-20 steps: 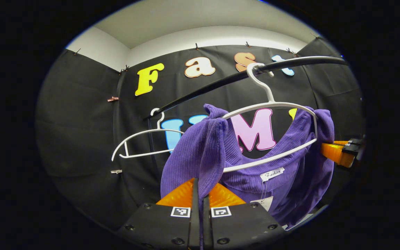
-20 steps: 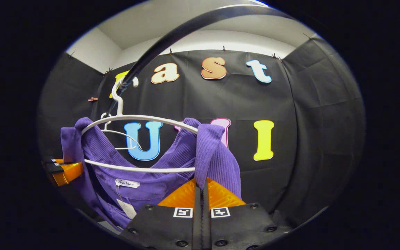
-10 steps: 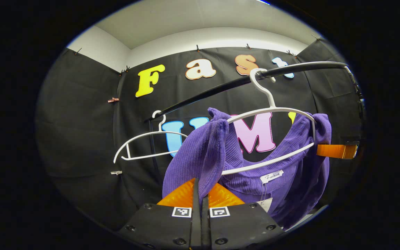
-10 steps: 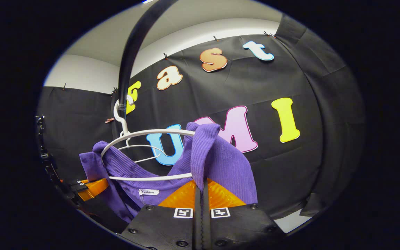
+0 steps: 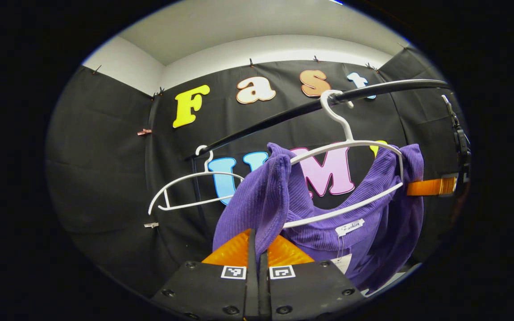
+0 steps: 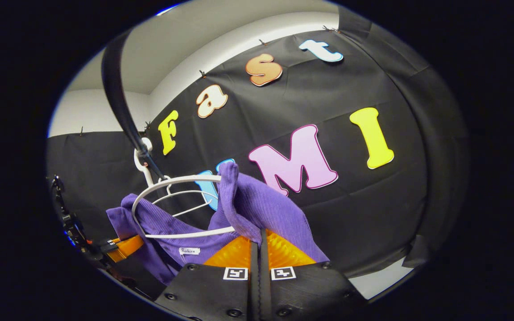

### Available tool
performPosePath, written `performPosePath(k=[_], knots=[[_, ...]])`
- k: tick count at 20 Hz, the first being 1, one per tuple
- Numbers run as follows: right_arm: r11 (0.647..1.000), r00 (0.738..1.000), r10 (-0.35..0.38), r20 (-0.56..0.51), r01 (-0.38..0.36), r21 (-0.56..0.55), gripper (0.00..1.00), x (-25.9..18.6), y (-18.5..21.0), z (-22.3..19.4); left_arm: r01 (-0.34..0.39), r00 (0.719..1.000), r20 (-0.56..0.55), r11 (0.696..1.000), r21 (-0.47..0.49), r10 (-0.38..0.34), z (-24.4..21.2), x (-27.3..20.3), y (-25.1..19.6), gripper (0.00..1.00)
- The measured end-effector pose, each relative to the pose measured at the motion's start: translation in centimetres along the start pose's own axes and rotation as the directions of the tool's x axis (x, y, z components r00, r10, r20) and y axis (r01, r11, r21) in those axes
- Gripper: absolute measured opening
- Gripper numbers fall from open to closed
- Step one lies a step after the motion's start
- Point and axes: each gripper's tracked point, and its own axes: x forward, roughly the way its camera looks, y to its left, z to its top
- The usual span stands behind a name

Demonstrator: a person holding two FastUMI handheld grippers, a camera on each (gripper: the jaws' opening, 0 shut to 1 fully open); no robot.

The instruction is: Grasp the clothes on the hanger with both hands and then place them into the laundry hamper below.

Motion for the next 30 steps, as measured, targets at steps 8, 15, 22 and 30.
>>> performPosePath(k=[8, 15, 22, 30], knots=[[0.998, 0.995, -0.031, 0.090, 0.037, -0.055, 0.00, 0.7, -1.3, 5.9, 0.004, 1.000, 0.002, 1.000, -0.012, -0.004, 1.8, 1.2, 2.0, 0.05], [0.978, 0.983, -0.172, 0.069, 0.178, -0.106, 0.04, 2.2, -6.6, 4.9, 0.000, 0.990, -0.142, 0.996, -0.093, -0.013, -2.6, 3.5, 5.3, 0.05], [0.982, 0.982, -0.156, -0.107, 0.143, -0.121, 0.04, 1.0, -5.3, -5.9, -0.009, 0.951, -0.306, 0.986, -0.168, -0.043, -12.4, 1.1, 4.9, 0.05], [0.994, 0.981, 0.036, -0.193, -0.054, -0.090, 0.04, -3.7, 4.7, -11.5, 0.153, 0.921, -0.333, 0.974, -0.168, -0.202, -13.8, -3.5, -2.8, 0.05]])
